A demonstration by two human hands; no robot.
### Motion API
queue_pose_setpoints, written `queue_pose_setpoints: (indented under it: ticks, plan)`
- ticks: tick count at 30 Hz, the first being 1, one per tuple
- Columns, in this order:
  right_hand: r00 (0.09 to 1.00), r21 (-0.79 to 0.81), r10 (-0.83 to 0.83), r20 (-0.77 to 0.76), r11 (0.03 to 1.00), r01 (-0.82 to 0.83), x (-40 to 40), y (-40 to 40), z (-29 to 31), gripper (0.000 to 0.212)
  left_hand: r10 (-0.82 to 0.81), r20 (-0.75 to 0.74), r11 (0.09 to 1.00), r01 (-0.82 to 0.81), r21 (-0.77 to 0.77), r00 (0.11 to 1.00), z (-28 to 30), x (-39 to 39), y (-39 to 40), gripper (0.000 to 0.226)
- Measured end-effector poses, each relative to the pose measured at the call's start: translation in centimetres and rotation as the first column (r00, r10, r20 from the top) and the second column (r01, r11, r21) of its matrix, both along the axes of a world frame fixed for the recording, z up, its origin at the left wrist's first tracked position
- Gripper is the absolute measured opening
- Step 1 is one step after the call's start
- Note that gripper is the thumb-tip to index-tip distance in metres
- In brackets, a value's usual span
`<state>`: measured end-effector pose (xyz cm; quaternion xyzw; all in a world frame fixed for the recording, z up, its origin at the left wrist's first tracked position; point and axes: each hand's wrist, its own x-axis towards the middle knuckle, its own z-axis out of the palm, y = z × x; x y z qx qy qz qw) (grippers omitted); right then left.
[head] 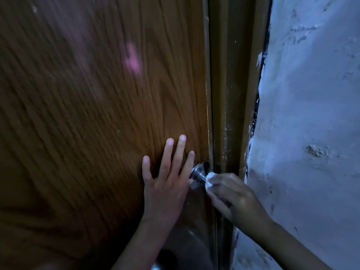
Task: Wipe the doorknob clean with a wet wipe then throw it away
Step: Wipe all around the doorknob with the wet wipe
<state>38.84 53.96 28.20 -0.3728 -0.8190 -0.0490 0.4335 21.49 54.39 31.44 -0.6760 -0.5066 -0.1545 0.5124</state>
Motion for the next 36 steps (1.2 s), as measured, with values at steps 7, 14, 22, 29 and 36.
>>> queue_pose_setpoints:
  ticks: [7, 14, 22, 29, 36]
  plan:
    - [0.902, -0.215, -0.081, -0.423, 0.977, -0.013, 0.3, 0.6, -0.8, 0.006, -0.012, 0.014, 1.000, 0.012, -0.002, 1.000, 0.0, 0.0, 0.0, 0.069]
    - [0.744, -0.385, -0.223, -0.630, 0.922, -0.049, 0.0, 0.7, -0.8, 0.026, -0.006, 0.025, 1.000, 0.006, -0.015, 1.000, -0.1, -0.1, 0.2, 0.071]
    - [0.988, 0.035, -0.055, -0.144, 0.998, 0.060, -0.5, -0.5, -1.7, 0.018, 0.006, 0.010, 0.999, -0.005, -0.034, 1.000, -0.1, -0.2, 0.1, 0.071]
    - [0.789, -0.305, -0.231, -0.569, 0.951, 0.058, 0.1, 0.8, -1.6, 0.011, -0.001, 0.012, 0.999, 0.001, -0.032, 1.000, 0.0, -0.1, 0.1, 0.068]
    - [0.972, 0.032, -0.083, -0.221, 0.995, 0.093, -0.3, -0.3, -1.9, 0.018, -0.010, -0.001, 1.000, 0.010, -0.017, 1.000, 0.1, 0.0, 0.1, 0.069]
